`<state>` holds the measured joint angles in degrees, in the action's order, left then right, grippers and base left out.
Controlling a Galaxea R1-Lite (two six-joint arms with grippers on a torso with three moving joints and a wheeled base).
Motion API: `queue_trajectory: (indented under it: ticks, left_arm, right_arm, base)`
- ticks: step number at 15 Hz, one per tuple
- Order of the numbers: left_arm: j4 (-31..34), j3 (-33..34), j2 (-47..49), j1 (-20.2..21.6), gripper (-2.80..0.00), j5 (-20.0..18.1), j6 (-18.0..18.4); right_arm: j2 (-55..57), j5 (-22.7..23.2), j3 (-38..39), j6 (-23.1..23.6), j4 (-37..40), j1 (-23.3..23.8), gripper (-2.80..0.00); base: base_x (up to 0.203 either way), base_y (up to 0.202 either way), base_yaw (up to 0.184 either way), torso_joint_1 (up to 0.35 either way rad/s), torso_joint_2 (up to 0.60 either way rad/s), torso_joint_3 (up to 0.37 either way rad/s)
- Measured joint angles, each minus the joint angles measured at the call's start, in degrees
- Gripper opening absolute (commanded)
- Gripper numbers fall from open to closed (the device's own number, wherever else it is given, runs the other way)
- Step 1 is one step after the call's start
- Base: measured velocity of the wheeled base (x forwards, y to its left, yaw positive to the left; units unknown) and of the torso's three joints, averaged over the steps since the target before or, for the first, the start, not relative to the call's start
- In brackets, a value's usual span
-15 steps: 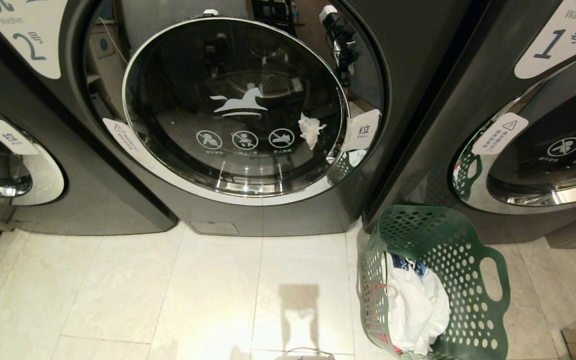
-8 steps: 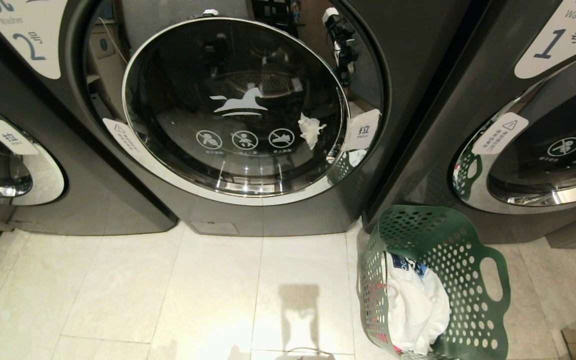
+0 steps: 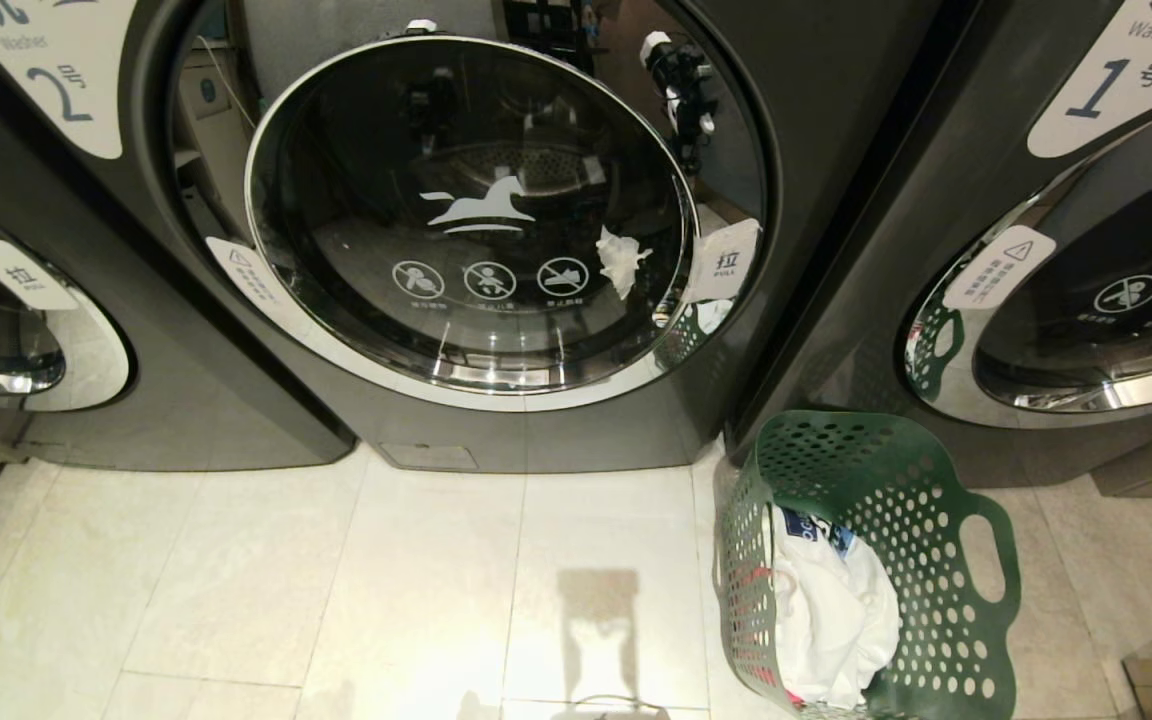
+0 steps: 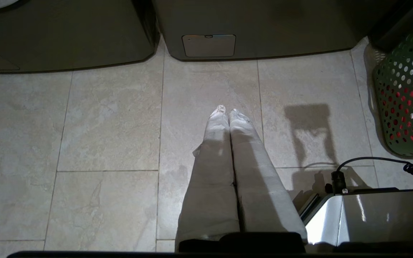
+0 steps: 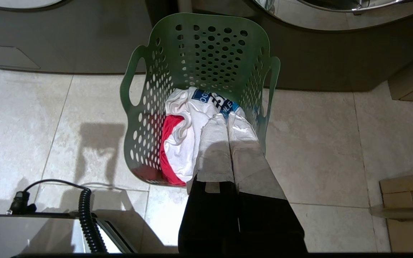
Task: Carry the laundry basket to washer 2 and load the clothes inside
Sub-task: Open the lid of the washing machine
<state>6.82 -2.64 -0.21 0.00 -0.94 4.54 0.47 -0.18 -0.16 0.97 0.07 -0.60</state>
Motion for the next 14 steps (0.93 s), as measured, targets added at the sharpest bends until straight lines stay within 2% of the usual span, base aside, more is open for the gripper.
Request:
queue_trajectory:
  ticks: [14]
  left_arm:
    - [0.04,0.0,0.0,0.0,-2.8,-0.13,0.31]
  right_arm:
    - [-0.47,0.0,0.06,-0.99,-0.11,0.02,-2.8]
  base:
    - [0.007,0.0,0.0,0.0,0.0,0.0]
